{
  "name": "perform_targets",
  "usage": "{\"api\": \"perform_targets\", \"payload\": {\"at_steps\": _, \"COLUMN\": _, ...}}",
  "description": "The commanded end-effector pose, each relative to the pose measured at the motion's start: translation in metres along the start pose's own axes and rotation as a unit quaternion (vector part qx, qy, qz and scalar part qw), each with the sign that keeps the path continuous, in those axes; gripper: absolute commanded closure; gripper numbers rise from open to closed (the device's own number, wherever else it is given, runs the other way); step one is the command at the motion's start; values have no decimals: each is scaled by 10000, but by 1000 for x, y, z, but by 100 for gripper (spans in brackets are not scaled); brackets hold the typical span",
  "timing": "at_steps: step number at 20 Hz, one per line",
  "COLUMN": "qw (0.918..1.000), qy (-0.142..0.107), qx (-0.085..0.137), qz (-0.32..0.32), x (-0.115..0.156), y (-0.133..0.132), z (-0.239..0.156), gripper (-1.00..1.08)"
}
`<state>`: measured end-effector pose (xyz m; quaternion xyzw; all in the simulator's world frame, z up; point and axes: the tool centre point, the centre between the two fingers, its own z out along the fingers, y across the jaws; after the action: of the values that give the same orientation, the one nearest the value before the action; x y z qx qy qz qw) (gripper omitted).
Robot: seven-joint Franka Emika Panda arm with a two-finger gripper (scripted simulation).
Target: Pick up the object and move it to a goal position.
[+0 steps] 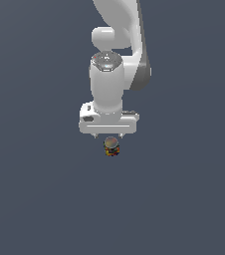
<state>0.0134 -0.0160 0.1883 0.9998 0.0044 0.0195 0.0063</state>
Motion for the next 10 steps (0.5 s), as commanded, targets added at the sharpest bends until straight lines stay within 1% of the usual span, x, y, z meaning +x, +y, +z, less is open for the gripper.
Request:
{"api": "perform_targets", "payload": {"at_steps": 1, "qw": 10000, "qy": 0, "qx": 0, "qz": 0, "x": 0, "y": 0, "z": 0, "gripper": -92}}
{"api": "perform_targets", "payload": {"at_steps": 4, "qw": 10000, "qy": 8, "qx": -19, "qz": -38, "x": 0, "y": 1, "z": 0, "gripper": -92}}
{"api": "perform_targets", "payload": {"at_steps": 10, "qw": 9997, "qy": 57, "qx": -126, "qz": -210, "x": 0, "y": 9, "z": -4, "gripper": -92}}
